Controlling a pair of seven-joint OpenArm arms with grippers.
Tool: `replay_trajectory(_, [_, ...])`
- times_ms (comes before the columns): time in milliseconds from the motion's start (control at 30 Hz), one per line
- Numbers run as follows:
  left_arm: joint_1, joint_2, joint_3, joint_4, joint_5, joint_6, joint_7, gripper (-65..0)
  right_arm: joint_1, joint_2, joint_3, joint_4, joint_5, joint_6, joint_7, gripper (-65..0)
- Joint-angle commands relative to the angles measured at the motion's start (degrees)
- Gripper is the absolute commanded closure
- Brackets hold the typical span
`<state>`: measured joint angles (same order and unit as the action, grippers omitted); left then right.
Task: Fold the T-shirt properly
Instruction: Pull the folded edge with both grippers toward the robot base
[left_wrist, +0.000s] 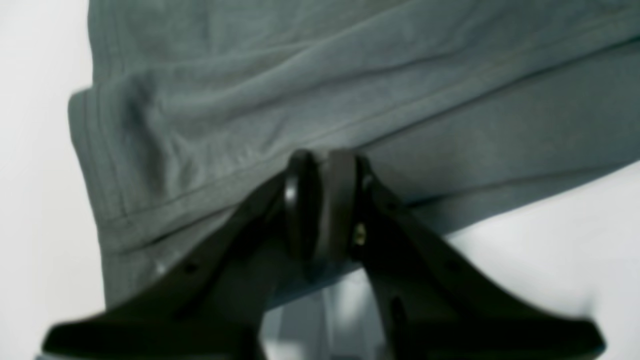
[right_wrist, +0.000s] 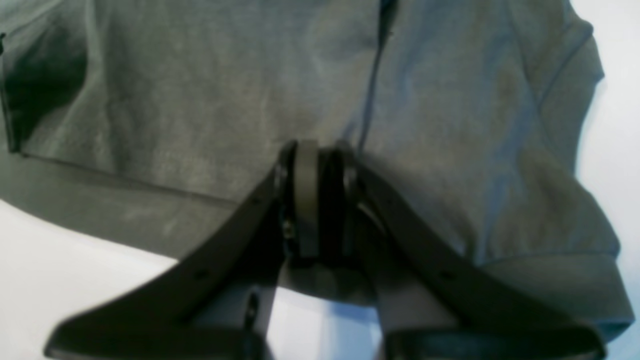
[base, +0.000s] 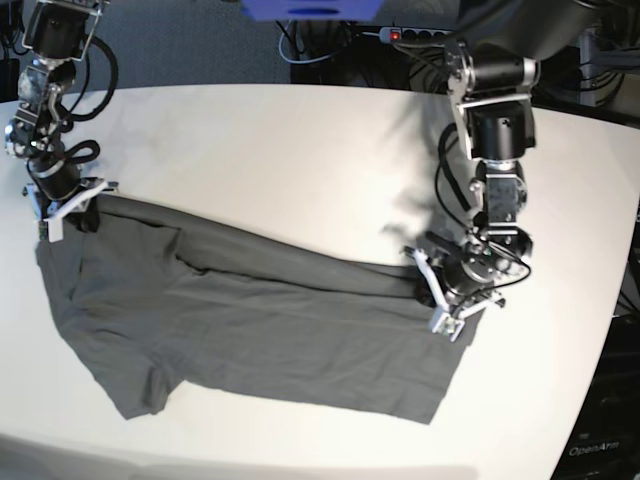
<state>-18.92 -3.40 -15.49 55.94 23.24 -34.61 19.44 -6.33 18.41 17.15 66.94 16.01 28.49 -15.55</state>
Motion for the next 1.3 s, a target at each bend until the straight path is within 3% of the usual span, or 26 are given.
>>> replay_trajectory(0, [-0.6,-1.7,-0.6,0.1,2.6,1.2,2.4,-7.1,-0.8,0.2,-0.2,-0.9,-3.0,0.2,-6.1,-5.4])
replay_trajectory(200, [3.5,-4.1,-0.7,0.4,2.5,1.2,2.8,-7.1,-1.4,0.5,-0.2,-0.9,-3.0,0.2,-6.0,-5.4])
replay_trajectory(400, [8.7,-5.0,-0.8,0.5,2.1,1.2,2.8,-7.1,-2.9,0.6,2.6,-0.9,-3.2,2.5,-6.0,-5.4])
replay_trajectory(533, [11.8,-4.9,-0.9,1.5,2.0,1.2,2.8,-7.1,-4.0,1.1,2.7,-0.9,-3.2,2.5,-5.9,-5.4])
replay_trajectory(800, [23.1,-2.2,-0.9,15.0,2.5,0.5,5.0,-7.1,-4.4,1.3,2.7,-0.6,-3.2,2.5,-5.9,-5.4])
replay_trajectory(1100, [31.4,-2.6,-1.4,21.6,2.0,0.5,6.5,-7.1,-6.6,1.1,2.7,-0.5,-3.0,2.6,-5.8,-5.4])
replay_trajectory(1267, [34.2,-2.9,-5.1,23.0,2.0,0.5,6.4,-7.1,-10.0,1.1,2.8,-0.5,-3.0,2.6,-2.3,-5.2])
